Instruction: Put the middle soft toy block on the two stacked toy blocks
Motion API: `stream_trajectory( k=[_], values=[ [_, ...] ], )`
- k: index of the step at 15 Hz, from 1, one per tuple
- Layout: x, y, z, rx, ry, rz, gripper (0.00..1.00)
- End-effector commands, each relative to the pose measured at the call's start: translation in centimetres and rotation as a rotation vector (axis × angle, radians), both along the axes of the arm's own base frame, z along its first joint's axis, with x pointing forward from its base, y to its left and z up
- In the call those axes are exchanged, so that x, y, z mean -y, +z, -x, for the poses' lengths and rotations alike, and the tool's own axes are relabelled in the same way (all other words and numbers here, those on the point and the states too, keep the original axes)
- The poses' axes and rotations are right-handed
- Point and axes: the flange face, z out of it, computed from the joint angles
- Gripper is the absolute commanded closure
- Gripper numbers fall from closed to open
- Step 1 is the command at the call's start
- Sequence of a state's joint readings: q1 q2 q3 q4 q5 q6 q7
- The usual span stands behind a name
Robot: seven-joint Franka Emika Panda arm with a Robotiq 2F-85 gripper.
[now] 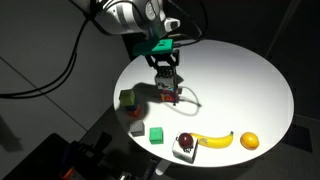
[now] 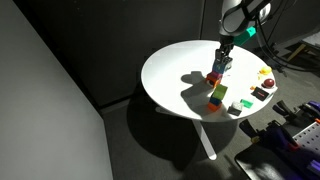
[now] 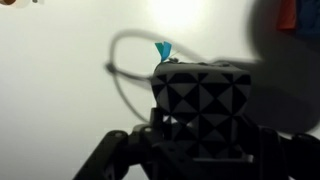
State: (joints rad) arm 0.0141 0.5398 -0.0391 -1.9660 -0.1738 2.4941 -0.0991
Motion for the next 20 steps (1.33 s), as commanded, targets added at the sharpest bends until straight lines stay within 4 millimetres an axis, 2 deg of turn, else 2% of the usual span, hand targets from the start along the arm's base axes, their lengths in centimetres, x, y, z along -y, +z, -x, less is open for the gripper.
stream_trajectory(
  k=[1,11,15,20],
  values=[
    [0.8,0.3,-0.4,0.019,-0.058,0.014,0.00],
    [2.0,1.0,-0.3,0.007,-0.220,0.009,0.00],
    [1.3,1.4,-0.6,0.015,-0.205,-0.041,0.00],
    [-0.6,2.1,-0.9,0.025,-0.170,-0.105,0.00]
  ],
)
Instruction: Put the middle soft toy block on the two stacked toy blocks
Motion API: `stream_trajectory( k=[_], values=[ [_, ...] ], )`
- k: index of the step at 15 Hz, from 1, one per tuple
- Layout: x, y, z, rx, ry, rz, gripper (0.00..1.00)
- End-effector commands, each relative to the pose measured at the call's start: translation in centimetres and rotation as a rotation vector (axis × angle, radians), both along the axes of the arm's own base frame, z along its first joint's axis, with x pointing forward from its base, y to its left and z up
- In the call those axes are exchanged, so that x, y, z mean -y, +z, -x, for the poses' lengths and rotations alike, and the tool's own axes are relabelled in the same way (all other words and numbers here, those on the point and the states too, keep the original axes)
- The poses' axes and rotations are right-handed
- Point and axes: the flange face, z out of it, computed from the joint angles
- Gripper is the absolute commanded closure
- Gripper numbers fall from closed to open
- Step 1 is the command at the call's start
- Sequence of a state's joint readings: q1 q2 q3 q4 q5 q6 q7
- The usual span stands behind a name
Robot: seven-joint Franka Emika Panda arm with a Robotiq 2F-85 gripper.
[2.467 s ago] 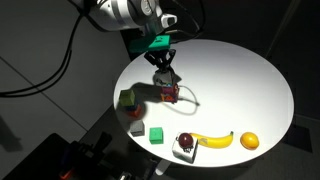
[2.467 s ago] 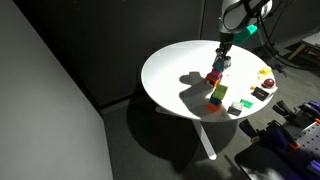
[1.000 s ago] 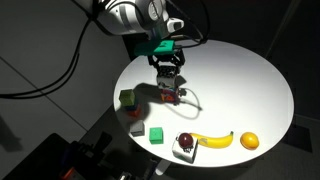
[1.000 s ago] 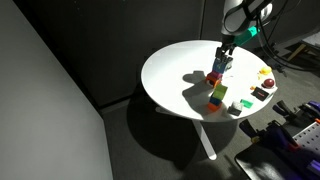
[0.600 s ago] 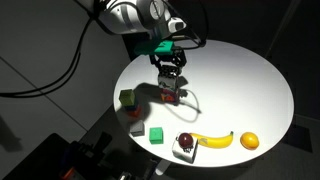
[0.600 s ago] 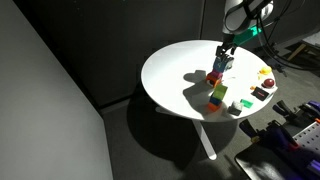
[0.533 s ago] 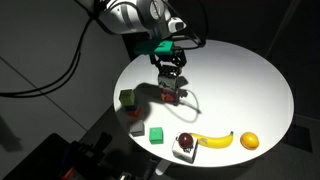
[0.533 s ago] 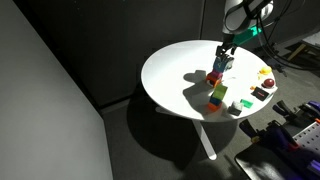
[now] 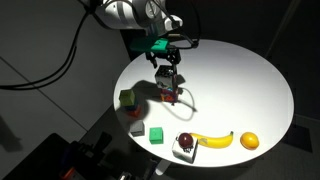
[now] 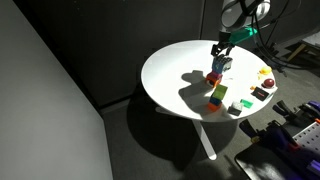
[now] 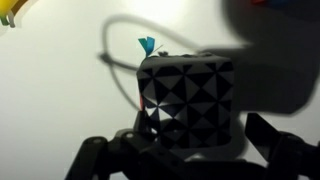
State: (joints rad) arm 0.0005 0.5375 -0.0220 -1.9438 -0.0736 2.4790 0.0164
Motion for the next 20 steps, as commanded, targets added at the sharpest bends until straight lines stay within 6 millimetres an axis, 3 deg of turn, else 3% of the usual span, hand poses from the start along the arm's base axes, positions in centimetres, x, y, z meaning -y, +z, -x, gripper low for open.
stream_trajectory(
  k=[1,7,13,20],
  values=[
    [-0.8,1.4,-0.3,0.010,0.029,-0.043,0.00],
    [-0.7,3.1,-0.2,0.028,0.027,-0.022,0.00],
    [0.5,6.1,0.1,0.040,-0.036,0.001,0.00],
    [1.7,9.2,1.7,-0.017,-0.066,0.021,0.00]
  ],
)
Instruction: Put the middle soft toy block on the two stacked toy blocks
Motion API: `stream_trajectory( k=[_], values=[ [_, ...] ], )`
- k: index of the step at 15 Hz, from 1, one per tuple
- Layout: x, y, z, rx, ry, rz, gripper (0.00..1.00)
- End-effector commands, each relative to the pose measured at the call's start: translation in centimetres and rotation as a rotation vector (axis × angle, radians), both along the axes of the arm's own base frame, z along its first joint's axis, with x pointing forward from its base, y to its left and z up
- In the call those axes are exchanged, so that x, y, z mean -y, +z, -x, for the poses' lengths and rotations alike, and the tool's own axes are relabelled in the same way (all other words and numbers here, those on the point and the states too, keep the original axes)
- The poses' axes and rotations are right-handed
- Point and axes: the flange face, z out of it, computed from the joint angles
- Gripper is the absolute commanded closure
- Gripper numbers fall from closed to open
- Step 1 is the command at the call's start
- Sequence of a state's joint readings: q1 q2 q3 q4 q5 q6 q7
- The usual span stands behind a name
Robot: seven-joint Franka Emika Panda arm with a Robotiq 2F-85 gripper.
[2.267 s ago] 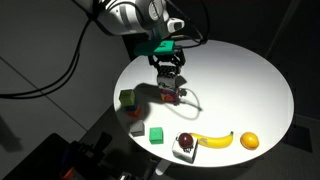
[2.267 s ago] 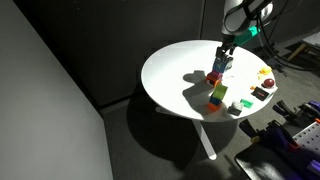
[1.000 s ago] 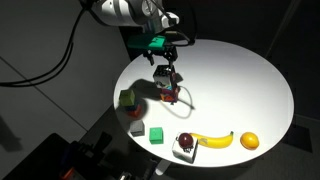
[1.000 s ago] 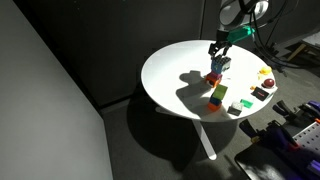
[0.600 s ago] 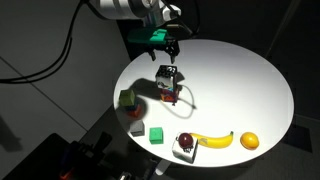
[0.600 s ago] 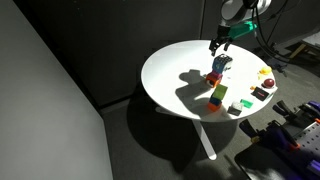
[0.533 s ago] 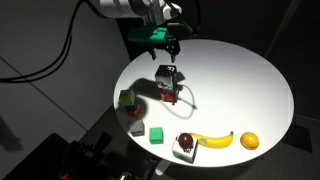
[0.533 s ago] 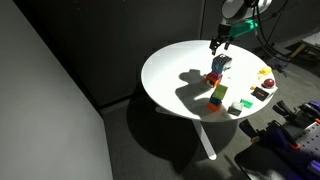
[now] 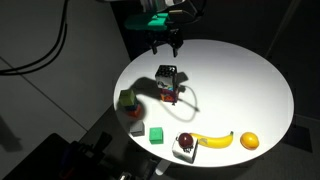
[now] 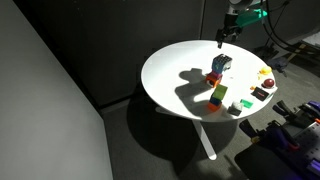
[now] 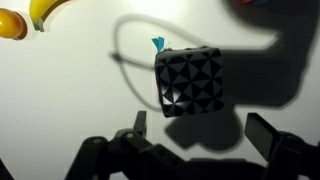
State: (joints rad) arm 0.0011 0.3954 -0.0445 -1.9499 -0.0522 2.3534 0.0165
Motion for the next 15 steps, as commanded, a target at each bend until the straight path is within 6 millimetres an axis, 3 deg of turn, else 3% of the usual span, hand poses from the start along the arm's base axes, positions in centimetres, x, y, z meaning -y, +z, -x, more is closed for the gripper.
stream_trajectory(
  k=[1,15],
  values=[
    [0.5,2.0,1.7,-0.042,-0.024,0.022,0.00],
    [1.4,6.6,6.6,-0.199,-0.015,0.041,0.00]
  ],
)
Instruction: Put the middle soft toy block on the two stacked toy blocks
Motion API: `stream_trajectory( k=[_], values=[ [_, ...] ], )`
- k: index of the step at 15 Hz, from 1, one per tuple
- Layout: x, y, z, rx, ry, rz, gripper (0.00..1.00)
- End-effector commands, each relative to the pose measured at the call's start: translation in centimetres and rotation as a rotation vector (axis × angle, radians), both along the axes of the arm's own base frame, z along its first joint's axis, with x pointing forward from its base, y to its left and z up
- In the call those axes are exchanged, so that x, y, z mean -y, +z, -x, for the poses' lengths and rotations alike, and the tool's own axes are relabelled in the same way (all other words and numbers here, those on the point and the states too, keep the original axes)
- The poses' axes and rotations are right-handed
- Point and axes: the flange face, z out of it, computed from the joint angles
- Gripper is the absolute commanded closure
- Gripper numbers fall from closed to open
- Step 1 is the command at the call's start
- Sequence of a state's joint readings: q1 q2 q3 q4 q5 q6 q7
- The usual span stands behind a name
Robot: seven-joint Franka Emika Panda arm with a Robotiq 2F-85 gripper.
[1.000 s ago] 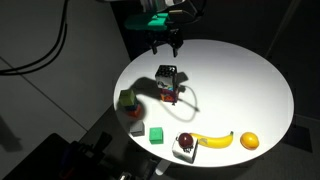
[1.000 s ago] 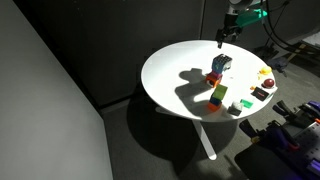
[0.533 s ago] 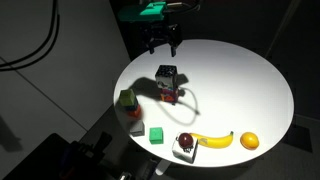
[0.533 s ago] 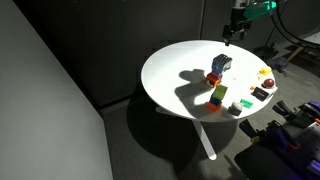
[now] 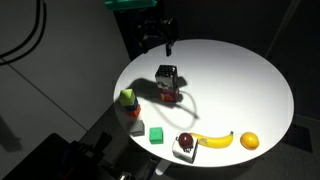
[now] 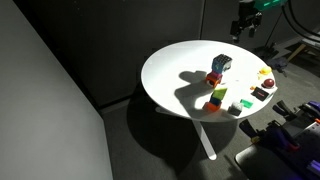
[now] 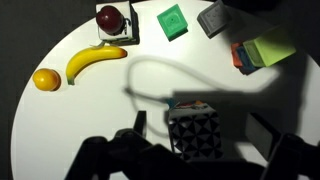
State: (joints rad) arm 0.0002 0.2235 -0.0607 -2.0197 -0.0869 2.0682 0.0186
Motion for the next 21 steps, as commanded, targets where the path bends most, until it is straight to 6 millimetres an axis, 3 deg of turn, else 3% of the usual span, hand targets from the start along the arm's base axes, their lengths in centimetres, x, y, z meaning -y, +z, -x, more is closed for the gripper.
stream_trajectory(
  k=[1,13,19,21],
  values=[
    [0.3,1.8,2.1,-0.020,0.003,0.014,0.00],
    [0.6,5.5,5.8,0.042,0.030,-0.018,0.00],
    [0.7,6.3,6.5,0.077,0.033,-0.018,0.00],
    [0.4,5.8,5.8,0.057,0.014,-0.013,0.00]
  ],
)
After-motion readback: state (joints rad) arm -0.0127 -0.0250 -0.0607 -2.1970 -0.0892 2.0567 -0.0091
